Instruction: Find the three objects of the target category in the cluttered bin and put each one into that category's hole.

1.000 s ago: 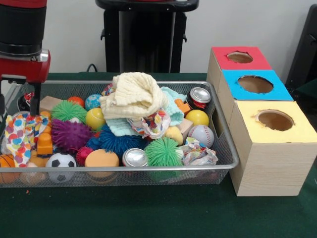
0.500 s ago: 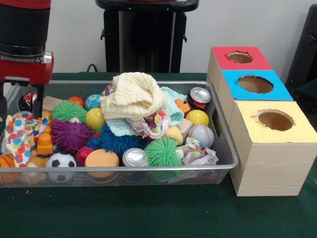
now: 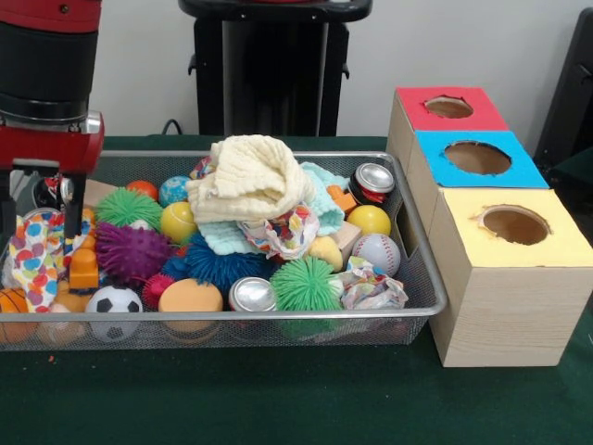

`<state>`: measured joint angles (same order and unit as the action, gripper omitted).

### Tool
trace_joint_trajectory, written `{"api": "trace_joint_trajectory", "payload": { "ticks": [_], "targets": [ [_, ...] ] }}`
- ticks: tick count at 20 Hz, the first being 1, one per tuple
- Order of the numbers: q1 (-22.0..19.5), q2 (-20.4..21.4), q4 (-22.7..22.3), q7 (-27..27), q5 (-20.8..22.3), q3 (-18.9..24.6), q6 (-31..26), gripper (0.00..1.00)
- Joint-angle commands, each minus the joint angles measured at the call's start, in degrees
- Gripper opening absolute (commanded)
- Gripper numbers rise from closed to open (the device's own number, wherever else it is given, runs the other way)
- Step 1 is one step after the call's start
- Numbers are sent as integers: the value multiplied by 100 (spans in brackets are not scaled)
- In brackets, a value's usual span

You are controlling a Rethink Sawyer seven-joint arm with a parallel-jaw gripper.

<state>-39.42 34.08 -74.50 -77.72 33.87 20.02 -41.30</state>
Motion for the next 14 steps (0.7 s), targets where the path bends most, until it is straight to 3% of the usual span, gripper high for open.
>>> {"api": "trace_joint_trajectory", "payload": {
  "ticks": [1,14],
  "targets": [
    [1,-446,2,779,445,308,365,100],
    [98,-661,146,615,681,121,473,100]
  ]
}}
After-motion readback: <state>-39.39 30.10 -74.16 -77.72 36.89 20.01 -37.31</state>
